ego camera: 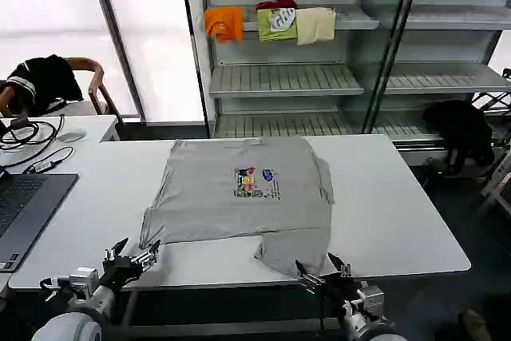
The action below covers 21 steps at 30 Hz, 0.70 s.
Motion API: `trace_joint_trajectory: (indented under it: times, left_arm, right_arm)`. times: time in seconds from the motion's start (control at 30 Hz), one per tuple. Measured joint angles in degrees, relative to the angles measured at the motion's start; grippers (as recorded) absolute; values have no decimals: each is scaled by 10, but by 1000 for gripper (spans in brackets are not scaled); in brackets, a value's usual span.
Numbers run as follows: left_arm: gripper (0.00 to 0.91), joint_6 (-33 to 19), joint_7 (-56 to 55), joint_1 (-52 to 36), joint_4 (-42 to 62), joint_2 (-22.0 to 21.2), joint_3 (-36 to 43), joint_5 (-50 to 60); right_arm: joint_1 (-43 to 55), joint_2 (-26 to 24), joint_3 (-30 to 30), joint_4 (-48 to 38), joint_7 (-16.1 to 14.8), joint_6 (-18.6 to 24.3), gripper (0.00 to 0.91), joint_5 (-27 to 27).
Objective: Fold and organize the clothes.
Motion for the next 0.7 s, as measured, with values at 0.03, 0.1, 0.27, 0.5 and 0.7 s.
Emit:
trace_joint_trajectory:
  times: [0.03,0.1,0.27,0.5,0.7]
  left_arm:
    - [10,0,0,-1,2,0,0,0]
    - [20,-1,3,-1,5,0,1,0]
    - [10,-1,6,1,8,0,1,-4]
    - [0,0,14,1,10,2,2,-13]
    - [0,-2,18,3,9,4,1,-25]
  right_arm:
    - [0,1,0,-1,0,1,0,-1]
    - [0,2,-1,-3,-1,4,0,-1]
    - [0,5,-1,-5,-2,10,0,0]
    - [-2,7,-2,-7,-5,19,0,2]
    - [-4,7,-1,-3,-7,28,0,9]
